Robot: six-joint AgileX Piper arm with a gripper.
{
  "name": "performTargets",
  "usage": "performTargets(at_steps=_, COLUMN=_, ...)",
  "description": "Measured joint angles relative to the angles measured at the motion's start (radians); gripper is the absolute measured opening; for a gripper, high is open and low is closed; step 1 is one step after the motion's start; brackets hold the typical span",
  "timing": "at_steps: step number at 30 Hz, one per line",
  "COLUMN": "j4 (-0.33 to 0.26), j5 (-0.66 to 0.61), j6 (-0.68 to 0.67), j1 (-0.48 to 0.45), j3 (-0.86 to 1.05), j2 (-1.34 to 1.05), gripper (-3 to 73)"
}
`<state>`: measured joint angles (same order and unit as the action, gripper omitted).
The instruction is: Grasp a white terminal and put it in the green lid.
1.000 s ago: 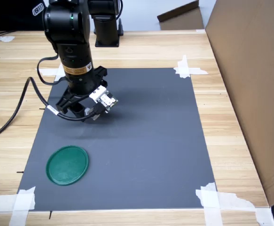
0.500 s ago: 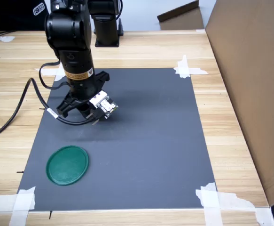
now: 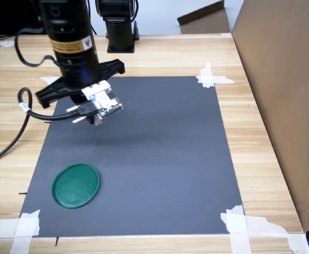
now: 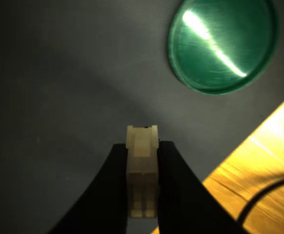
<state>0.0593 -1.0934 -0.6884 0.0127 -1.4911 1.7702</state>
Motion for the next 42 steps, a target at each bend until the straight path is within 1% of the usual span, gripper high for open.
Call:
performTargets(at_steps=1, j4=0.028, j5=-0.047, j6=0.035, j1=0.0, j3=-0.077, j2=0.042, gripper=7.9)
performTargets(at_steps=2, j4=0.032, j5=-0.065, j6=0.049, j1=-0.004, j3=-0.114, j2=0.063, gripper=7.9)
performTargets(at_steps=3, j4=0.023, j5=-0.076, j6=0.06, j1=-0.014, j3=-0.148, j2=0.086, gripper=7.9)
performTargets(at_steps=8, j4=-0.021, j5=-0.08, j6=0.076, j1=-0.059, j3=-0.202, j2=0.131, gripper=7.9)
performTargets(at_steps=10, j4=-0.028, j5=-0.08, j6=0.085, j1=-0.085, j3=-0.213, j2=0.165, gripper=7.9)
performTargets(at_steps=19, j4=-0.033, j5=-0.021, j6=0.095, j1=-0.093, j3=-0.245, j2=0.284, gripper=7.9)
performTargets(at_steps=20, j4=-0.018, j5=-0.018, j6=0.096, j1=-0.093, j3=-0.263, j2=0.305, gripper=7.9)
performTargets(at_steps=24, j4=0.007, j5=-0.014, j6=0.098, j1=-0.093, j3=-0.268, j2=0.32, gripper=7.9)
performTargets(at_steps=26, j4=0.015, j5=0.011, j6=0.098, j1=-0.093, j3=-0.271, j2=0.333, gripper=7.9)
performTargets(at_steps=29, j4=0.015, j5=0.045, j6=0.099, j1=-0.093, j3=-0.271, j2=0.342, gripper=7.9)
performTargets(at_steps=32, j4=-0.006, j5=0.085, j6=0.101, j1=-0.093, j3=-0.271, j2=0.345, gripper=7.9)
performTargets(at_steps=35, j4=-0.013, j5=0.081, j6=0.101, j1=-0.093, j3=-0.271, j2=0.369, gripper=8.2)
performTargets(at_steps=37, j4=-0.015, j5=0.076, j6=0.101, j1=-0.093, j3=-0.271, j2=0.376, gripper=10.3)
performTargets(at_steps=39, j4=-0.023, j5=0.074, j6=0.101, j1=-0.093, j3=-0.271, j2=0.378, gripper=17.6)
performTargets(at_steps=40, j4=-0.028, j5=0.073, j6=0.101, j1=-0.093, j3=-0.271, j2=0.378, gripper=25.9)
performTargets(at_steps=42, j4=-0.038, j5=0.064, j6=0.101, j1=-0.093, j3=-0.271, j2=0.378, gripper=38.1)
